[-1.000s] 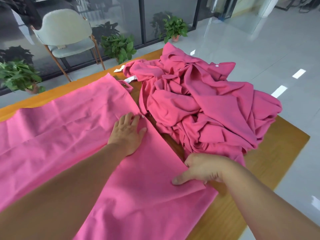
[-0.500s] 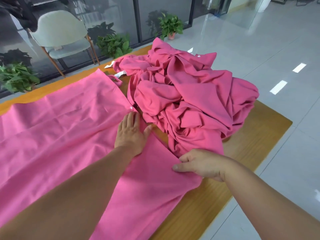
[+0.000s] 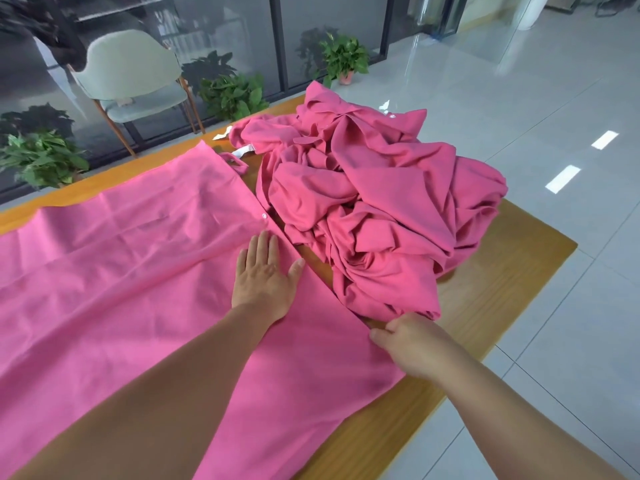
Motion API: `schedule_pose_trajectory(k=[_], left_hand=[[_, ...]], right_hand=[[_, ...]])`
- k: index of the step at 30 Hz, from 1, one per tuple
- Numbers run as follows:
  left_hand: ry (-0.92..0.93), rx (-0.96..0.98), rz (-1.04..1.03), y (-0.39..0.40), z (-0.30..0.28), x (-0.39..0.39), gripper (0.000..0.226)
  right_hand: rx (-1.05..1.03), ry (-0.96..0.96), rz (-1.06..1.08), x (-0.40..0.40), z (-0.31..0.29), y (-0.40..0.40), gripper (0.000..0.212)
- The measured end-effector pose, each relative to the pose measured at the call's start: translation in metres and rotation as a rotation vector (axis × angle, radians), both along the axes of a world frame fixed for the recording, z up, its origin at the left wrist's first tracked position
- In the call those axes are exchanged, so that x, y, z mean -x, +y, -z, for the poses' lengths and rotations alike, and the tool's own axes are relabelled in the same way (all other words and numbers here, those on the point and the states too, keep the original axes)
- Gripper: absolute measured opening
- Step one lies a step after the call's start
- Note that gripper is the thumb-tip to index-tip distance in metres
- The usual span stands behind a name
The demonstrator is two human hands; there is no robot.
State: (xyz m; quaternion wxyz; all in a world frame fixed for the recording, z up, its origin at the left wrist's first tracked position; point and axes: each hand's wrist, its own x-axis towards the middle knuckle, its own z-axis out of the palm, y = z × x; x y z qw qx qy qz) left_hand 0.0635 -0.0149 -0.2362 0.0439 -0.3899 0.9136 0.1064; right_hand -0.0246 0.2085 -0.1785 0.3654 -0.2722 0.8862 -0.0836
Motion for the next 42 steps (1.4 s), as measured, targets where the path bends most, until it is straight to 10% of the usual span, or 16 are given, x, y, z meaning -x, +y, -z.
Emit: schedule_pose_trajectory(k=[9, 18, 28, 42], left_hand=[[0.019, -0.07, 0.057, -0.006, -0.006, 0.001, 0.079], [0.521, 0.049, -0.012, 0.033, -0.03, -0.108, 0.061], [0.021, 0.067, -0.356, 0.072, 0.001, -0.298, 0.09], [0.064, 0.075, -0.641, 0.011, -0.01, -0.428, 0.118]], right_hand=[[-0.095, 0.461, -0.127, -0.034, -0.001, 0.0, 0.031], [0.29, 0.787, -0.389, -0.084, -0.004, -0.05, 0.016], [0.159, 0.576, -0.37, -0.103, 0.063, -0.029, 0.096], [0.431, 0.446, -0.718, -0.289, 0.03, -0.165, 0.116]])
